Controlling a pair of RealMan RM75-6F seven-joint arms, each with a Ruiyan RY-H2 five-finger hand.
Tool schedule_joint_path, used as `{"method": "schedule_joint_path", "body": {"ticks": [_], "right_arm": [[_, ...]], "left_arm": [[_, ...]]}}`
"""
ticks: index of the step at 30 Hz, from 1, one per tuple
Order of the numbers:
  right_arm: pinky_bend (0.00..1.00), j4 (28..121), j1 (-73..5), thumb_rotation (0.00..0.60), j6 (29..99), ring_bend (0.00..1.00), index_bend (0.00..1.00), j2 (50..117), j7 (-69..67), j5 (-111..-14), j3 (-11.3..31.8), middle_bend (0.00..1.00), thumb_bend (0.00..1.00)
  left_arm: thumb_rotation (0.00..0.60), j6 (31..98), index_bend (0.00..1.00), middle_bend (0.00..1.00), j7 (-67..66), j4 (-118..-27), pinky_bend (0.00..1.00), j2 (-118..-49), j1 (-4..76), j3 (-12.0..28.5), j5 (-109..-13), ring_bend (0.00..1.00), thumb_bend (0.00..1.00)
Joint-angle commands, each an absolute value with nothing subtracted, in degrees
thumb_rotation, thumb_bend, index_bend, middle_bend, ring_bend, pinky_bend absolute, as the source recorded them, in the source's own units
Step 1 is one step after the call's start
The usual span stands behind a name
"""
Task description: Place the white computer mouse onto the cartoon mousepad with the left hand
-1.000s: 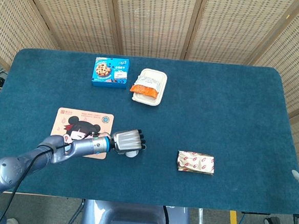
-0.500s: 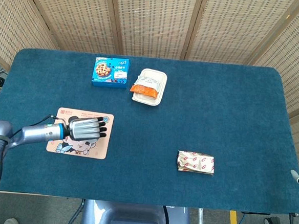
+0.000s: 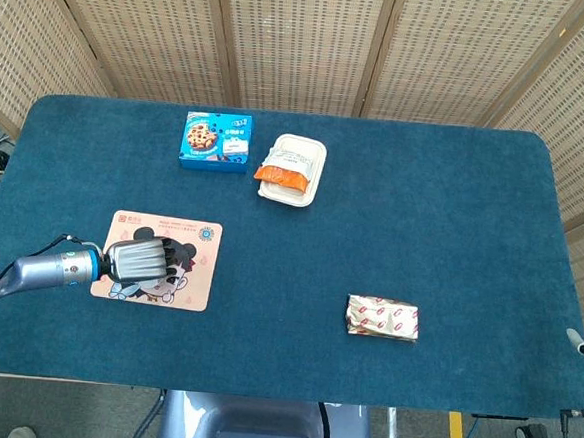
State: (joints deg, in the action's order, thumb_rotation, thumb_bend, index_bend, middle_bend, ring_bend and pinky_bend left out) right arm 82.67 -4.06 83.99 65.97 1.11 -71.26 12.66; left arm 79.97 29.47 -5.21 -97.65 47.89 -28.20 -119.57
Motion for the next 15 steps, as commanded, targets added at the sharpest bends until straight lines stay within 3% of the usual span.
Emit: {"method": "schedule_joint_path", "body": {"ticks": [1,6,8,12,15], "right_arm": [[0.00,82.5,-4.1,0.600,83.9,0.00,0.00,66.0,0.9,-71.1,12.7,0.00,0.00],[0.00,82.5,-4.0,0.600,84.1,0.00,0.00,65.9,0.5,-71.0,12.9,0.00,0.00],[0.00,82.5,-3.9,0.600,84.1,0.00,0.00,65.8,0.4,-71.0,12.9,0.00,0.00],[0.00,82.6,-3.8,0.600,84.2,0.00,0.00,65.7,0.1,-71.1,12.9,0.00,0.00],[0.00,82.8,-3.7,0.600,84.5,0.00,0.00,65.5,-0.1,-71.3,12.9,0.00,0.00]], "left_arm": [[0.600,79.2,0.64,0.50,29.4,-5.1,0.39,-97.9,48.2,-28.3,-119.4,0.46,0.17],[0.600,77.9,0.61,0.44,29.2,-5.1,0.39,-98.3,48.6,-28.7,-119.5,0.44,0.13],[0.600,76.7,0.51,0.32,29.0,-5.0,0.39,-98.4,48.8,-28.9,-119.5,0.36,0.13],[0.600,75.7,0.22,0.06,27.9,-5.1,0.35,-98.4,49.0,-29.1,-119.5,0.16,0.10],[0.600,75.5,0.09,0.00,27.4,-5.2,0.32,-98.4,49.1,-29.1,-119.4,0.10,0.08]]}}
